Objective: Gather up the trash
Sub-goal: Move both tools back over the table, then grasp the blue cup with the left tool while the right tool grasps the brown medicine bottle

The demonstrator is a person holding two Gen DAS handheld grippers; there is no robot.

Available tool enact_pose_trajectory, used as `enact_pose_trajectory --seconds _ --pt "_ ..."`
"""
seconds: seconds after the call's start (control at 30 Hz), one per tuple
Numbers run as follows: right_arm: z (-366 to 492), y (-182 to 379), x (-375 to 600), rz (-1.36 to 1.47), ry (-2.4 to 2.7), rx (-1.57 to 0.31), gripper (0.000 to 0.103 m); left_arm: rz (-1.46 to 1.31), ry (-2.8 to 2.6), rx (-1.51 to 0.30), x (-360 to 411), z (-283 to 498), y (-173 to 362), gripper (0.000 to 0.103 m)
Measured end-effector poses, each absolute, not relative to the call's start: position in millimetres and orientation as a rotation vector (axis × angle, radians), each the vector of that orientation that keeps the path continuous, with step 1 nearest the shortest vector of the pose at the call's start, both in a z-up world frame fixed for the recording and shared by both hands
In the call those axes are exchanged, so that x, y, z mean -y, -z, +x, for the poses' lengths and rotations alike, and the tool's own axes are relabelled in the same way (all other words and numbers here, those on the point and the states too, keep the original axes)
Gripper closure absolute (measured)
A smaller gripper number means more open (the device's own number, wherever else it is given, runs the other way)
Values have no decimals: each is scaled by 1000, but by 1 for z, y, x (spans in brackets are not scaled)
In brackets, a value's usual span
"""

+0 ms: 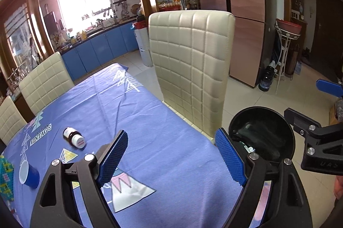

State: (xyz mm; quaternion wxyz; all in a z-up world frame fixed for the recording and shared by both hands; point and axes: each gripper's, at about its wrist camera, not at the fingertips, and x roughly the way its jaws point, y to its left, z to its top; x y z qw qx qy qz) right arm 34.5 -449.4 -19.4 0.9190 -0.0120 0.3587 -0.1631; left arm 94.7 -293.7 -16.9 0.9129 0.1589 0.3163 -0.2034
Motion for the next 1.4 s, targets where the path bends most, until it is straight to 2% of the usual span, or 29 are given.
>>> enact_pose_trajectory --seconds 0.57,1.0,1.4 --pt "63 11 341 -138 204 -748 3 232 228 -651 158 105 14 22" --pt "105 27 238 -217 52 -777 3 185 24 -707 40 121 34 22" --pt "145 47 158 -283 -62 -818 3 125 -81 -761 -34 138 52 22"
